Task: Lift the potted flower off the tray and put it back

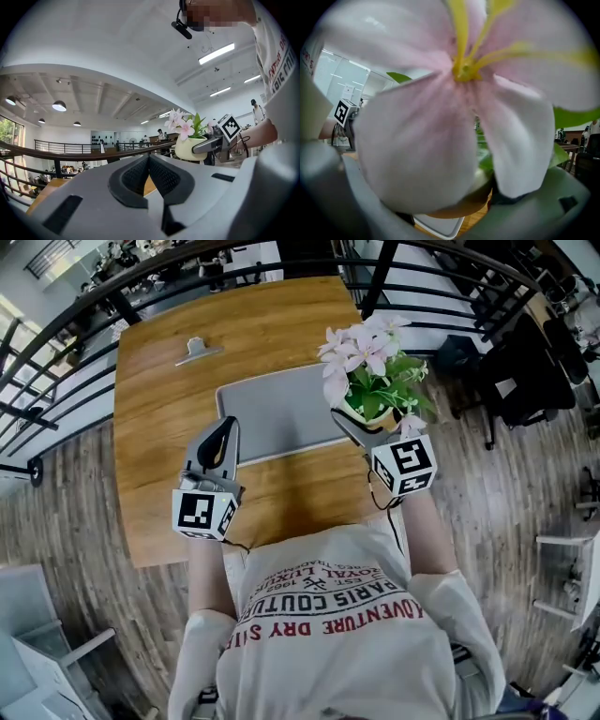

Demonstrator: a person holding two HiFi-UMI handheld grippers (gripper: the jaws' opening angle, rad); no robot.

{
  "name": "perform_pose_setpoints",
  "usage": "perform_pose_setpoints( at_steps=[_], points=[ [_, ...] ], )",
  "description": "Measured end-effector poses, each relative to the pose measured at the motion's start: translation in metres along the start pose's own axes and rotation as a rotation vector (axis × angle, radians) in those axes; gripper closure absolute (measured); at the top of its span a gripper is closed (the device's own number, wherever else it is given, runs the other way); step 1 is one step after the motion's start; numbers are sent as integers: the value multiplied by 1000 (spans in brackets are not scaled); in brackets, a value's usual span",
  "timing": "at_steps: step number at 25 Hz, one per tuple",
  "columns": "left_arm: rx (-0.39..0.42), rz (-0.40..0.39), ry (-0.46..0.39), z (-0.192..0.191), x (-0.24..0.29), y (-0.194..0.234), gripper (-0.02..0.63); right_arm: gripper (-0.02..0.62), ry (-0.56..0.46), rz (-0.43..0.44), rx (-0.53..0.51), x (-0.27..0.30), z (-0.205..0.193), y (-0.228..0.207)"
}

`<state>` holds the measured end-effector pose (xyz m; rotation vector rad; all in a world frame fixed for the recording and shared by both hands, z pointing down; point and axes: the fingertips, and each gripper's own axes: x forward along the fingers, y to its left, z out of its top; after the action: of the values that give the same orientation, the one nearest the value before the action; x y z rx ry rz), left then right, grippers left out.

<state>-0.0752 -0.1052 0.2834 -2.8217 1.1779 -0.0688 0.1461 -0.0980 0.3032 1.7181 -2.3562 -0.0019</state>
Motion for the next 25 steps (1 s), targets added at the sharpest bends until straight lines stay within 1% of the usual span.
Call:
perform_pose_setpoints(
  at_steps=[8, 11, 14, 19, 21, 23, 25],
  points=[
    [13, -6, -13, 5, 4, -10, 592, 81, -9, 32, -21, 1, 2, 1],
    [14, -2, -12, 9, 8, -14, 592, 81, -5, 57, -27, 3, 2, 0],
    [6, 8, -5, 9, 13, -22, 592, 81, 11, 95, -39, 5, -4, -3],
    [10, 34, 26, -1, 22, -35, 592, 81, 24, 155, -43, 16, -18, -8],
    [0, 44, 32, -5, 26, -41, 592, 81, 32, 190, -45, 21, -26, -11],
    [-15, 50, 38, -11, 25, -43, 592, 81, 46, 240, -52, 29, -36, -3],
    [-29, 58, 51, -21, 14, -32, 592, 81, 69, 298, -65, 45, -46, 21]
  ],
)
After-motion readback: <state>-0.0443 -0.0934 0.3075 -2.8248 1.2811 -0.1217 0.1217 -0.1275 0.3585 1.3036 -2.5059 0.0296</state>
